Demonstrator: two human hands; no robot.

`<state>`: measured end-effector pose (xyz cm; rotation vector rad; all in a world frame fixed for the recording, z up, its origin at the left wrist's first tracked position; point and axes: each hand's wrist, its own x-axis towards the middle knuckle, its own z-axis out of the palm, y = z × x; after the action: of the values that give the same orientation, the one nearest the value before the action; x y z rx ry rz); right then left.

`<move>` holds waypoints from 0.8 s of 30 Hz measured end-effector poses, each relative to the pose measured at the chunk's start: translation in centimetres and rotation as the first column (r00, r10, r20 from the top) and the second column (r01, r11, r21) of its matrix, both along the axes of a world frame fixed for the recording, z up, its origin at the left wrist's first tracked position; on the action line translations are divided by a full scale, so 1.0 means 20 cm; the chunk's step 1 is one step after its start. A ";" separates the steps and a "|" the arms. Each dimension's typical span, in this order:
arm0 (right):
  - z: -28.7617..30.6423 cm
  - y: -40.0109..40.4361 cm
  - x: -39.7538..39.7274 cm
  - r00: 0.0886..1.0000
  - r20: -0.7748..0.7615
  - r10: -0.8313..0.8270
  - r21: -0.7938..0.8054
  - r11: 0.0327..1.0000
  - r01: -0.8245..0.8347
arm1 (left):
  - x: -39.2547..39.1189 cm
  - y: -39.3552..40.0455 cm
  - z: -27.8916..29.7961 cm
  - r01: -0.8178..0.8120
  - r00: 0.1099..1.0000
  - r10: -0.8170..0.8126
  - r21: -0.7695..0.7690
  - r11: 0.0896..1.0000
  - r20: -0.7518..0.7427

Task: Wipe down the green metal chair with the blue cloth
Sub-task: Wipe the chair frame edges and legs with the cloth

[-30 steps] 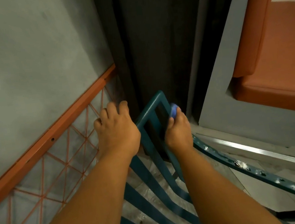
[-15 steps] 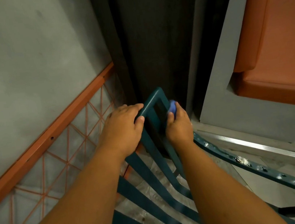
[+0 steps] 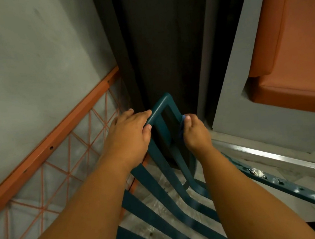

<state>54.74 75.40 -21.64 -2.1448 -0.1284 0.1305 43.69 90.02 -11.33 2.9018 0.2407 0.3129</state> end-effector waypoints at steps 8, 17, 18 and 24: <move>0.21 0.10 0.23 0.920 -0.294 0.260 0.415 0.902 -0.122 | 0.00 0.00 -0.01 -0.025 0.999 0.025 -0.007 1.000 0.038; 0.28 0.19 0.10 0.997 0.002 0.072 0.452 0.890 -0.065 | 0.01 0.01 -0.02 -0.048 0.999 0.049 -0.019 0.999 0.007; 0.23 0.19 0.01 0.991 0.137 0.011 0.438 0.896 -0.070 | 0.01 0.01 -0.02 -0.046 0.999 0.047 -0.019 0.999 0.015; 0.05 0.20 -0.33 0.948 0.249 -0.199 0.458 0.886 0.065 | 0.01 0.01 -0.01 -0.043 0.999 0.043 -0.019 0.999 0.006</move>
<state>48.15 79.30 -20.57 -1.6916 -0.1625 -0.2758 43.86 90.14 -11.56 2.8794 0.3043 0.3258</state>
